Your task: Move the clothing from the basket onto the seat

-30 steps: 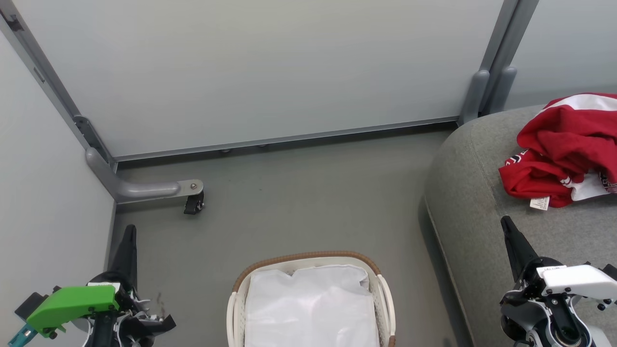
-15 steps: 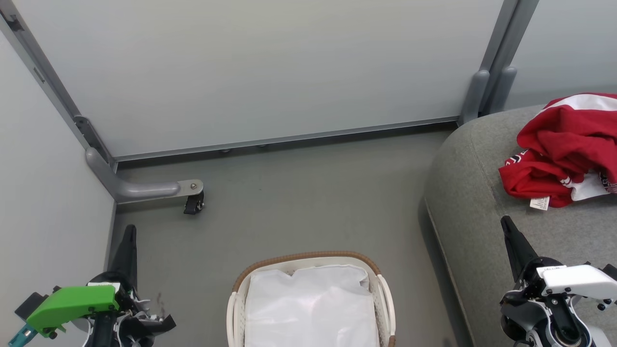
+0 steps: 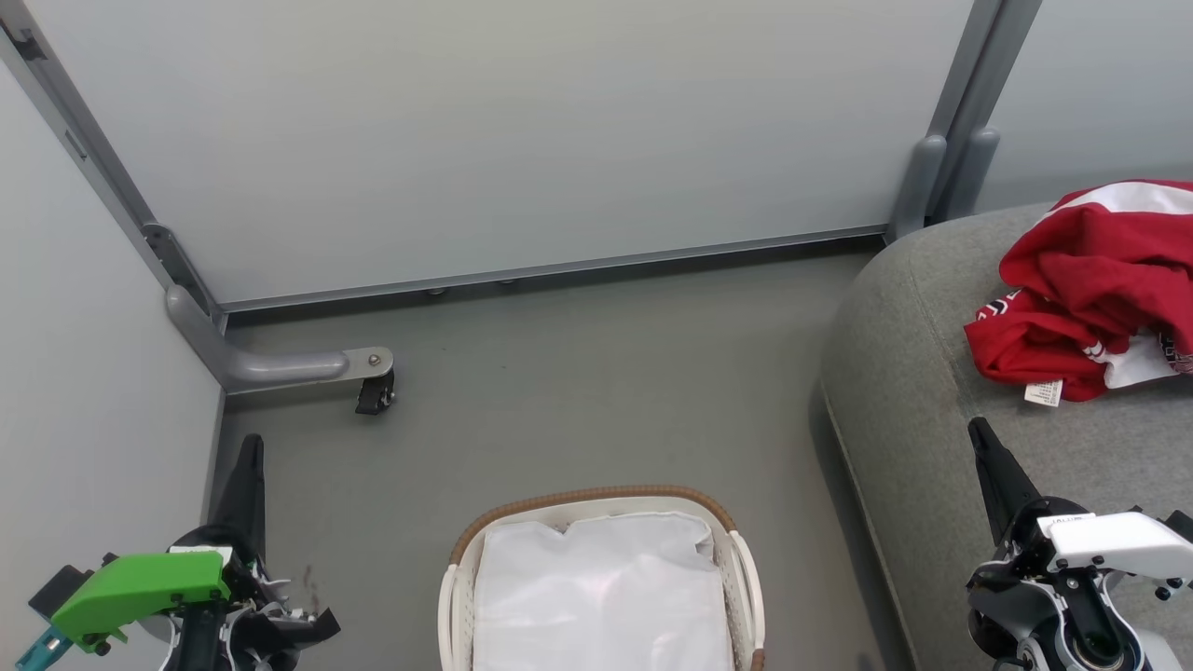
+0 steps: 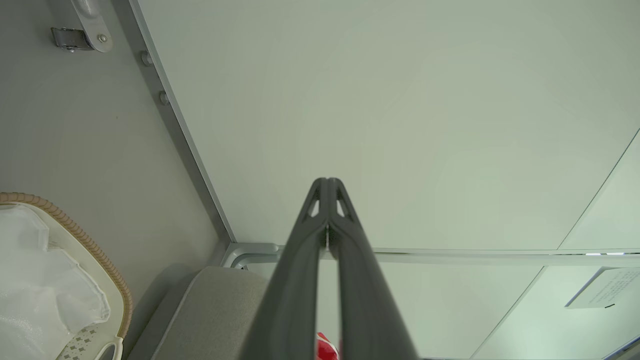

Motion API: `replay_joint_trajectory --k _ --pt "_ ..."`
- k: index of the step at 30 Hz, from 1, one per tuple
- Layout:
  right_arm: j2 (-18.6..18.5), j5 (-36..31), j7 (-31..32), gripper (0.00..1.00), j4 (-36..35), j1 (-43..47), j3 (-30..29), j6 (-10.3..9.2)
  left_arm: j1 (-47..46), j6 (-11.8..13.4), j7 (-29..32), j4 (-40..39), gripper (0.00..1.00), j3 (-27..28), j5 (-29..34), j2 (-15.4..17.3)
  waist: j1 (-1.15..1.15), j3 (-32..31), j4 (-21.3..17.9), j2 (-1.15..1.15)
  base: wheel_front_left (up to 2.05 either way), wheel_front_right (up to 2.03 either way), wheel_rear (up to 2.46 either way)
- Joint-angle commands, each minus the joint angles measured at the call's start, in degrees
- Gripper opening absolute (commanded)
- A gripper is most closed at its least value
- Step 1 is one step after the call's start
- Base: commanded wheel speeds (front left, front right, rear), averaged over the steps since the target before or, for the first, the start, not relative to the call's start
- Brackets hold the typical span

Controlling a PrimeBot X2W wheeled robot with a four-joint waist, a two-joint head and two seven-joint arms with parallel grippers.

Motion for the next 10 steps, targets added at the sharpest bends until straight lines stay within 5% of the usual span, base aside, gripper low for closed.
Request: replay_joint_trajectory --k 1,10 --pt "-0.36 0.20 0.06 0.00 -0.20 -0.42 -0.12 -0.02 -0.56 -0.36 0.25 -0.10 0.00 0.12 -0.20 0.31 0.00 0.00 0.00 0.00 0.00 0.00 0.00" --pt "-0.36 0.20 0.06 0.00 -0.20 -0.43 -0.12 -0.02 -0.56 -0.36 0.25 -0.10 0.00 0.12 -0.20 0.31 0.00 0.00 0.00 0.00 0.00 0.00 0.00"
